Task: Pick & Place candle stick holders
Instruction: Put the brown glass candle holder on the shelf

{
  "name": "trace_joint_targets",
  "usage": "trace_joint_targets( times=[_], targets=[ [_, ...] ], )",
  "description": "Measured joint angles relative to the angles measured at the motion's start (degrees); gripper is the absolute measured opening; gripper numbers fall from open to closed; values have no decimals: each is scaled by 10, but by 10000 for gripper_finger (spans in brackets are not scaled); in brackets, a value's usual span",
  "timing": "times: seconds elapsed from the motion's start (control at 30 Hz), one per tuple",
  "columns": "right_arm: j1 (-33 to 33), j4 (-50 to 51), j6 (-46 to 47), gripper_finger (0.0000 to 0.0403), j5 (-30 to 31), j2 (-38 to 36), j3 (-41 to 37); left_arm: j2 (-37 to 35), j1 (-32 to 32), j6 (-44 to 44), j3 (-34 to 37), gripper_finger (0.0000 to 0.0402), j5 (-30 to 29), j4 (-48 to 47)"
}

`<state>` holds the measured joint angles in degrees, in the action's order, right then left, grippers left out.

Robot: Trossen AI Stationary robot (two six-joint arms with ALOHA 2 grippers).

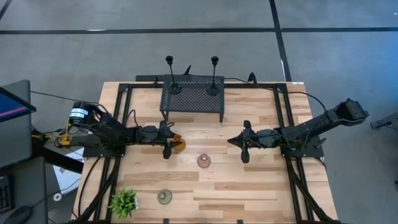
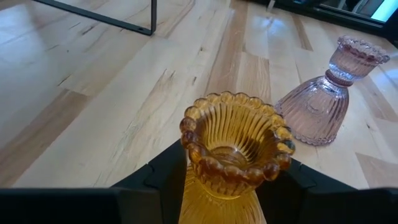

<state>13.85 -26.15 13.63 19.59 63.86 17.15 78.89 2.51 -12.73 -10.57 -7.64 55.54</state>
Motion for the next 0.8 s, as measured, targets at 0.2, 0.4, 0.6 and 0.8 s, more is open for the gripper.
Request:
trace_joint_targets(
  times=[0.2, 0.4, 0.6, 0.8],
  targets=[
    [0, 0, 0, 1, 0, 0, 0, -27, 0, -2, 0, 163, 3, -7],
    [0, 0, 0, 1, 0, 0, 0, -60, 5, -2, 0, 163, 13, -7],
    [0, 0, 0, 1, 0, 0, 0, -74, 10, 2, 0, 149, 12, -11],
    [0, 0, 0, 1, 0, 0, 0, -74, 10, 2, 0, 147, 12, -13]
  ],
)
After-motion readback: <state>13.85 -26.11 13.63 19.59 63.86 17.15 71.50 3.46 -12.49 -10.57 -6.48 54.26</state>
